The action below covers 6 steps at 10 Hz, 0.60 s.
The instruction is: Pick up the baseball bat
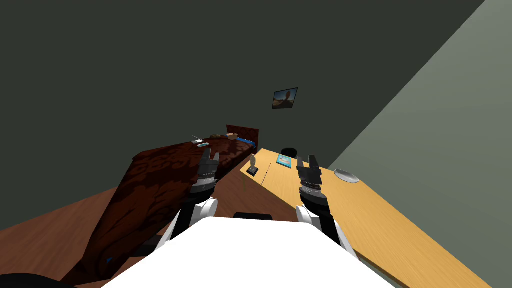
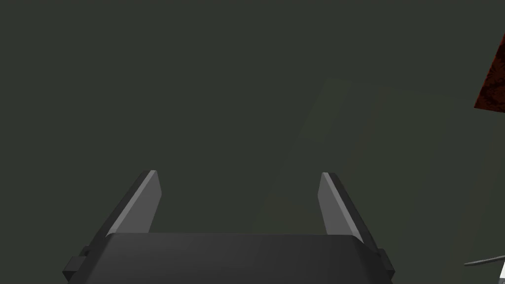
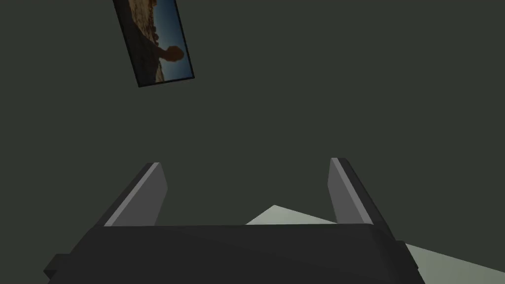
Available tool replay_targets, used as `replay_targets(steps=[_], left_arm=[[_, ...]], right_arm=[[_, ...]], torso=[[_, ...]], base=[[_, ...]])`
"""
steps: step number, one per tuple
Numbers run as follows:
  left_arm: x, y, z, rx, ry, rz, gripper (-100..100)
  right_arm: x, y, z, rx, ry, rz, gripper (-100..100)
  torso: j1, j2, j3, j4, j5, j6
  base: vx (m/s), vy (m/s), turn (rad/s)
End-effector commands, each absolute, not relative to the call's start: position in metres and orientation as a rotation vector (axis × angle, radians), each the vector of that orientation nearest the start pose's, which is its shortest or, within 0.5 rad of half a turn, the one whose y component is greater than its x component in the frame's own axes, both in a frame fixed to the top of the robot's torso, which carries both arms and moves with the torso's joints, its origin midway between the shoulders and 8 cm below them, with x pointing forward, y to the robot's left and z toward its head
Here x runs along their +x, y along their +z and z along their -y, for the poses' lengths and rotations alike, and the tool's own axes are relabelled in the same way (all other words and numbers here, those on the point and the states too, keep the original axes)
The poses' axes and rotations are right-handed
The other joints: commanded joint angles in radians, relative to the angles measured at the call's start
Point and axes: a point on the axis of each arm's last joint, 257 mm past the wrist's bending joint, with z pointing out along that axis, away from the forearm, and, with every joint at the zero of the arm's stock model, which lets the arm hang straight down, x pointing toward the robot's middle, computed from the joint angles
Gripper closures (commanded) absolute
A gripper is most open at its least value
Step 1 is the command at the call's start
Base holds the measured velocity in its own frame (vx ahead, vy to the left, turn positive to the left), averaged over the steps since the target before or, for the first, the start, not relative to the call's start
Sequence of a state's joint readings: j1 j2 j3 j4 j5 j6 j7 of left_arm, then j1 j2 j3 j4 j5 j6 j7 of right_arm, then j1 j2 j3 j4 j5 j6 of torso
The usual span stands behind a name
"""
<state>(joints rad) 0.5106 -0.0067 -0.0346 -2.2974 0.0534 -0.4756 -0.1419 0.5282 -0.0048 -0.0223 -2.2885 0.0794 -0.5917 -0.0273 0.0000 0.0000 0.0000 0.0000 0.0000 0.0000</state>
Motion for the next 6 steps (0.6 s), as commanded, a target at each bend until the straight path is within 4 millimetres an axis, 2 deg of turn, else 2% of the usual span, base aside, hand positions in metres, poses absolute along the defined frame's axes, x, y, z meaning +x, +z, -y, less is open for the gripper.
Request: replay_targets(steps=[1,6], left_arm=[[0.345,0.024,-0.276,-0.66,-1.232,-0.623,0],[0.345,0.024,-0.276,-0.66,-1.232,-0.623,0]], right_arm=[[0.337,0.023,0.272,0.562,1.299,-0.655,-100],[0.373,-0.014,0.276,0.673,1.395,-0.734,-100]], torso=[[0.0,0.0,0.0,0.0,0.0,0.0],[0.002,0.0,0.0,0.0,0.001,0.0]], base=[[0.002,0.017,0.007],[0.003,0.033,0.005]])
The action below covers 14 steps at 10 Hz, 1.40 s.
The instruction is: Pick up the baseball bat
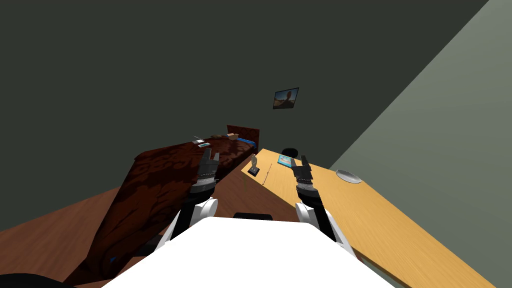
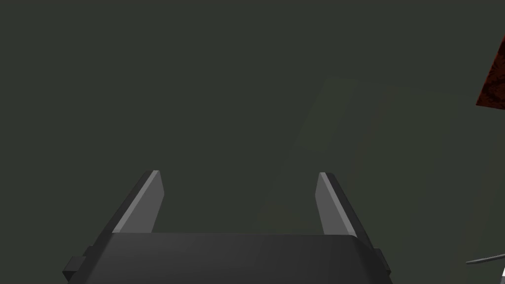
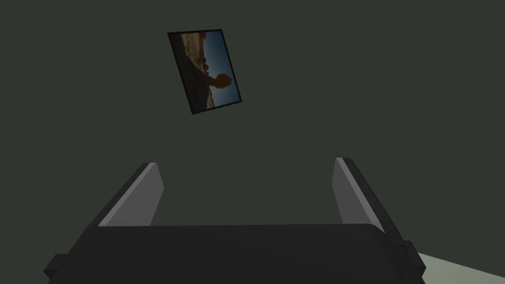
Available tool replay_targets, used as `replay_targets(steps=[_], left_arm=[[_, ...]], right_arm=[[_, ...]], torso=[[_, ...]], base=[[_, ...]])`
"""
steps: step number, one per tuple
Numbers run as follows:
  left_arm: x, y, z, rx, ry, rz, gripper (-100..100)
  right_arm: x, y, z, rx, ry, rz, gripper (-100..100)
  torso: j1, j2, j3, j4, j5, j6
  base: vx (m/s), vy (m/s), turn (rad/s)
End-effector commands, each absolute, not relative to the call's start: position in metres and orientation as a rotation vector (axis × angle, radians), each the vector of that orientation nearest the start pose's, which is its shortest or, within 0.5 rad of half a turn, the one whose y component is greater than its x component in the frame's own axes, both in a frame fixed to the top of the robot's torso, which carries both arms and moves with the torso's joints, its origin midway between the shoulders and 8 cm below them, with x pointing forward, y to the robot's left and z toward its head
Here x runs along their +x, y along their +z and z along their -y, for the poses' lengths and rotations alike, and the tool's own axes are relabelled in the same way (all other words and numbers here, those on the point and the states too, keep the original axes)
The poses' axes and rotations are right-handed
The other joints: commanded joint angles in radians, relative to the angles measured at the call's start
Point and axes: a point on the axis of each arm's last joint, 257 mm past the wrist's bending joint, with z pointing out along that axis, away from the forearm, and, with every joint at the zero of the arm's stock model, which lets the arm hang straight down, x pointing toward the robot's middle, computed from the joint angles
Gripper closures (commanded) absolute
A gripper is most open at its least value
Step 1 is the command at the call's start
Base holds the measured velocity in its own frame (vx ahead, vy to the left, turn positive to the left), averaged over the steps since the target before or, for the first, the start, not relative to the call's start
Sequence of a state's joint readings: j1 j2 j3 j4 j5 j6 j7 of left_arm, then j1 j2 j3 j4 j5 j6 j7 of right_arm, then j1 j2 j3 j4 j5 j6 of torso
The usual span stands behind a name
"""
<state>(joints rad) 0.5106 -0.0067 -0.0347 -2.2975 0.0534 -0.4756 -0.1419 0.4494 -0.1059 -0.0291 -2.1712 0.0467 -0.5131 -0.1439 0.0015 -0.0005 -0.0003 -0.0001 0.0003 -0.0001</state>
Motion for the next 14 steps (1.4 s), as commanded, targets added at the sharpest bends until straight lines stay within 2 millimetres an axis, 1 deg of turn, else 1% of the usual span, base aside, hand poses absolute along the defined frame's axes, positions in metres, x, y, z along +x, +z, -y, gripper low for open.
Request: replay_targets(steps=[1,3,4,5,6,7,8,9,10,11,12,13,14], left_arm=[[0.345,0.024,-0.276,-0.66,-1.232,-0.623,0],[0.345,0.024,-0.276,-0.66,-1.232,-0.623,0],[0.345,0.024,-0.276,-0.66,-1.232,-0.623,0],[0.345,0.024,-0.276,-0.66,-1.232,-0.623,0],[0.345,0.024,-0.276,-0.66,-1.232,-0.623,0],[0.345,0.024,-0.276,-0.66,-1.232,-0.623,0],[0.345,0.024,-0.276,-0.66,-1.232,-0.623,0],[0.345,0.024,-0.276,-0.66,-1.232,-0.623,0],[0.345,0.024,-0.276,-0.66,-1.232,-0.623,0],[0.345,0.024,-0.276,-0.66,-1.232,-0.623,0],[0.345,0.024,-0.276,-0.66,-1.232,-0.623,0],[0.345,0.024,-0.276,-0.66,-1.232,-0.623,0],[0.345,0.024,-0.276,-0.66,-1.232,-0.623,0]], right_arm=[[0.373,-0.014,0.276,0.673,1.395,-0.734,-100],[0.395,-0.034,0.28,0.752,1.447,-0.761,-100],[0.397,-0.04,0.282,0.771,1.456,-0.764,-100],[0.409,-0.052,0.285,0.823,1.481,-0.776,-100],[0.41,-0.054,0.285,0.83,1.488,-0.775,-100],[0.422,-0.065,0.288,0.885,1.518,-0.781,-100],[0.423,-0.069,0.289,0.895,1.519,-0.783,-100],[0.435,-0.079,0.292,0.949,1.547,-0.785,-100],[0.436,-0.085,0.293,0.966,1.55,-0.788,-100],[0.448,-0.096,0.297,1.027,1.575,-0.789,-100],[0.449,-0.101,0.298,1.042,1.579,-0.789,-100],[0.462,-0.118,0.302,1.116,1.598,-0.792,-100],[0.462,-0.118,0.302,1.123,1.607,-0.787,-100]], torso=[[0.0,0.0,0.0,0.0,0.0,0.0],[0.0,0.0,0.0,0.0,0.0,0.0],[0.001,0.0,0.0,0.0,0.0,0.0],[0.001,0.0,0.0,0.0,0.0,0.0],[0.001,0.0,0.0,0.0,0.0,0.0],[0.0,0.0,0.0,0.0,0.0,0.0],[0.001,0.0,0.0,0.0,0.0,0.0],[0.0,0.0,0.0,0.0,0.0,0.0],[0.001,0.0,0.0,0.0,0.0,0.0],[0.001,0.0,0.0,0.0,0.0,0.0],[0.001,0.0,0.0,0.0,0.0,0.0],[0.001,0.0,0.0,0.0,0.0,0.0],[0.001,0.0,0.0,0.0,0.0,0.0]], base=[[0.0,0.017,0.004],[0.001,0.042,0.01],[0.001,0.04,0.002],[0.002,0.036,0.011],[0.0,0.027,0.005],[0.002,0.034,0.01],[0.003,0.031,0.007],[0.004,0.04,0.013],[0.004,0.035,0.004],[0.0,0.037,0.015],[-0.001,0.034,0.009],[-0.005,0.043,0.017],[0.001,0.039,0.007]])
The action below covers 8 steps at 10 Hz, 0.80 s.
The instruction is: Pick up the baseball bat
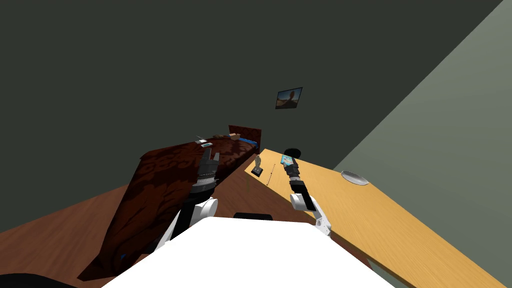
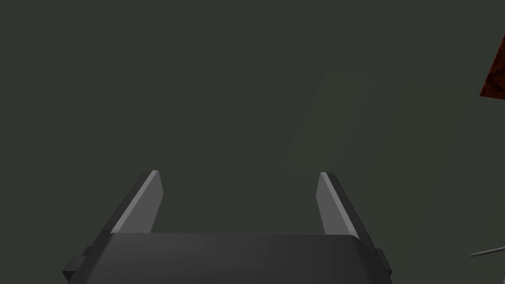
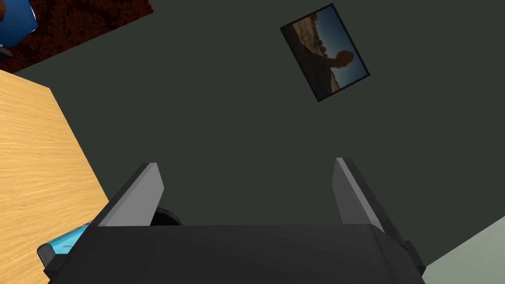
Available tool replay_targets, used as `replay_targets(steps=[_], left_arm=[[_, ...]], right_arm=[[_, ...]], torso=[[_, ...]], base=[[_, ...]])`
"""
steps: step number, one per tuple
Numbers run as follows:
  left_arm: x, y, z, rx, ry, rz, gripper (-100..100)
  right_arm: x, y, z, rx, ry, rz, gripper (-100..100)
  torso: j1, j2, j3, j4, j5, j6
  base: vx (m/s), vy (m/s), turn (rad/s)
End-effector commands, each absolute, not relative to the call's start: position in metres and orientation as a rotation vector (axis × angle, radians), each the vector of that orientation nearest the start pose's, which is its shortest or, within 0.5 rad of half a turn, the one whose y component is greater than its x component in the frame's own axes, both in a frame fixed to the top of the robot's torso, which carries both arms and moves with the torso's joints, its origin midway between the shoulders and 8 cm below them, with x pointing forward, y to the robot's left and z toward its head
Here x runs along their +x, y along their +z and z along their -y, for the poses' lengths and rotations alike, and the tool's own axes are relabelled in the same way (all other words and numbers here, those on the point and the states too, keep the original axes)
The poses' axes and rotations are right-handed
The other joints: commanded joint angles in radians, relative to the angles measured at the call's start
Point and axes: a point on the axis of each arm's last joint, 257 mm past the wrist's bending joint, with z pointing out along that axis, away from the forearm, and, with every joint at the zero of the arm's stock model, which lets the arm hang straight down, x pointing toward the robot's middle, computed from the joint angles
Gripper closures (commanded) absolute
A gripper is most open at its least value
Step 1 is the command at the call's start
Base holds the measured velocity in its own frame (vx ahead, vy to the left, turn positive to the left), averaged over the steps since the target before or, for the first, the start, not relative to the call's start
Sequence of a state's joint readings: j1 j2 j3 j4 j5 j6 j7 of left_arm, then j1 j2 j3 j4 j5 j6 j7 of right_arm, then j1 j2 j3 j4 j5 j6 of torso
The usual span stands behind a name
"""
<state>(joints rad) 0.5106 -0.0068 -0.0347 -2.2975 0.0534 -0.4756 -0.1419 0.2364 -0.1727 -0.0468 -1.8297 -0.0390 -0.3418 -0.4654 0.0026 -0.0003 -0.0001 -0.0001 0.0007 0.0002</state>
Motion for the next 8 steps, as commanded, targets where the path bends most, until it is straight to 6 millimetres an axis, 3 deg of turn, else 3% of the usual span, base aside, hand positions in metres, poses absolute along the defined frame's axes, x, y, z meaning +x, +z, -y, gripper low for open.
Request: replay_targets(steps=[1,3,8], left_arm=[[0.345,0.024,-0.276,-0.66,-1.232,-0.623,0],[0.345,0.024,-0.276,-0.66,-1.232,-0.623,0],[0.345,0.024,-0.276,-0.66,-1.232,-0.623,0]], right_arm=[[0.475,-0.133,0.307,1.193,1.62,-0.787,-100],[0.487,-0.144,0.31,1.263,1.647,-0.774,-100],[0.51,-0.192,0.324,1.481,1.68,-0.736,-100]], torso=[[0.0,0.0,0.0,0.0,0.0,0.0],[0.0,0.0,0.0,0.0,0.0,0.0],[0.0,-0.001,0.0,0.0,0.0,0.0]], base=[[0.005,0.042,0.015],[0.004,0.038,0.013],[0.008,0.043,0.019]])
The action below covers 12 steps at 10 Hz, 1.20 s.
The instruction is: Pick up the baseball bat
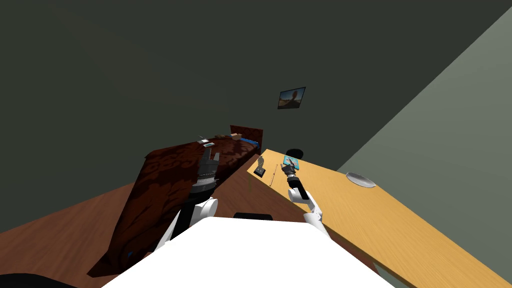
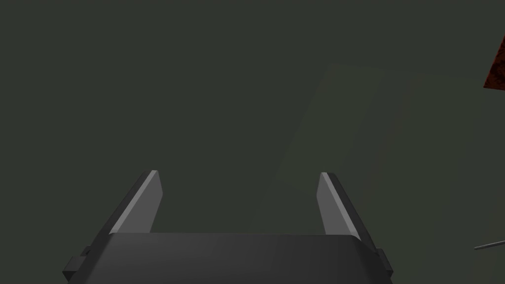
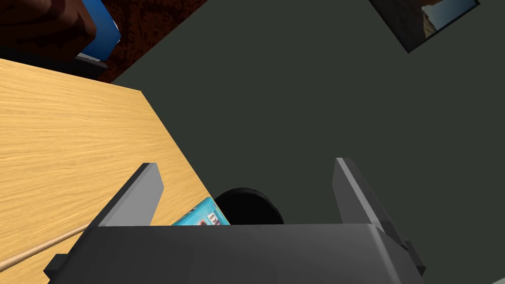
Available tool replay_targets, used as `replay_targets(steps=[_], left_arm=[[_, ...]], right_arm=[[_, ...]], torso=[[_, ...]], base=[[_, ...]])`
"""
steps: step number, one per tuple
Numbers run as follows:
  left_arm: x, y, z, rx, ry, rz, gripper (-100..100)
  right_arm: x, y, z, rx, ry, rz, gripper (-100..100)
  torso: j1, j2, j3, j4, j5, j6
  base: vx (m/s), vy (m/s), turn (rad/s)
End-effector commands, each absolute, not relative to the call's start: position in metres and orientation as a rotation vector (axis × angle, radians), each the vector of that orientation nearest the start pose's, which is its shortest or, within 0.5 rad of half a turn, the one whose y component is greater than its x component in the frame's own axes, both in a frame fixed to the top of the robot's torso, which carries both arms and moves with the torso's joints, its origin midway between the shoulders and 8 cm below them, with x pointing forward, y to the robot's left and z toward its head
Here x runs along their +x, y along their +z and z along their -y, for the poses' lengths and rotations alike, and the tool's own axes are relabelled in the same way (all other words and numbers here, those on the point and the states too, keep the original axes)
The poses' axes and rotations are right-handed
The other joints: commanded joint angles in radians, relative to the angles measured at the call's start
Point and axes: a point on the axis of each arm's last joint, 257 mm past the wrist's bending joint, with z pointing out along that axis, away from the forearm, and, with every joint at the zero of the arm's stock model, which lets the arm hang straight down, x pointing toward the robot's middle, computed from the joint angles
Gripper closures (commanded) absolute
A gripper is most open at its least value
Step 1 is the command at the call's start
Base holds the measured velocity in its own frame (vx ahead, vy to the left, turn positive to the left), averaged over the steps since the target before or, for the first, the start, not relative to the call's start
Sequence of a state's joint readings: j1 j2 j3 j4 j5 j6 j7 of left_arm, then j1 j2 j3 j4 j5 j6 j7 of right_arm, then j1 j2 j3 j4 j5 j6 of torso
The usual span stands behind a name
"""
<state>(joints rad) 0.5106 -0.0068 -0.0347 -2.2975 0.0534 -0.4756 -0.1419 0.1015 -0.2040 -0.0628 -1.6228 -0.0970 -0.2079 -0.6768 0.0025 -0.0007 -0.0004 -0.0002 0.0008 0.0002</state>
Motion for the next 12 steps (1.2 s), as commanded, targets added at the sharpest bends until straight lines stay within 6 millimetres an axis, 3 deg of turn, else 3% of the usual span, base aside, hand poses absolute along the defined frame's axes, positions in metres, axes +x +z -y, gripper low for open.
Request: replay_targets(steps=[1,6,12], left_arm=[[0.345,0.024,-0.276,-0.66,-1.232,-0.623,0],[0.345,0.024,-0.276,-0.66,-1.232,-0.623,0],[0.345,0.024,-0.276,-0.66,-1.232,-0.623,0]], right_arm=[[0.51,-0.192,0.324,1.485,1.684,-0.732,-100],[0.538,-0.237,0.343,1.741,1.695,-0.646,-100],[0.545,-0.294,0.363,2.001,1.659,-0.516,-100]], torso=[[0.0,0.0,0.0,0.0,0.0,0.0],[0.0,0.0,0.0,0.0,0.0,0.0],[0.0,0.0,0.0,0.0,0.0,0.0]], base=[[0.0,0.017,-0.001],[0.005,0.039,0.031],[0.007,0.033,0.029]])
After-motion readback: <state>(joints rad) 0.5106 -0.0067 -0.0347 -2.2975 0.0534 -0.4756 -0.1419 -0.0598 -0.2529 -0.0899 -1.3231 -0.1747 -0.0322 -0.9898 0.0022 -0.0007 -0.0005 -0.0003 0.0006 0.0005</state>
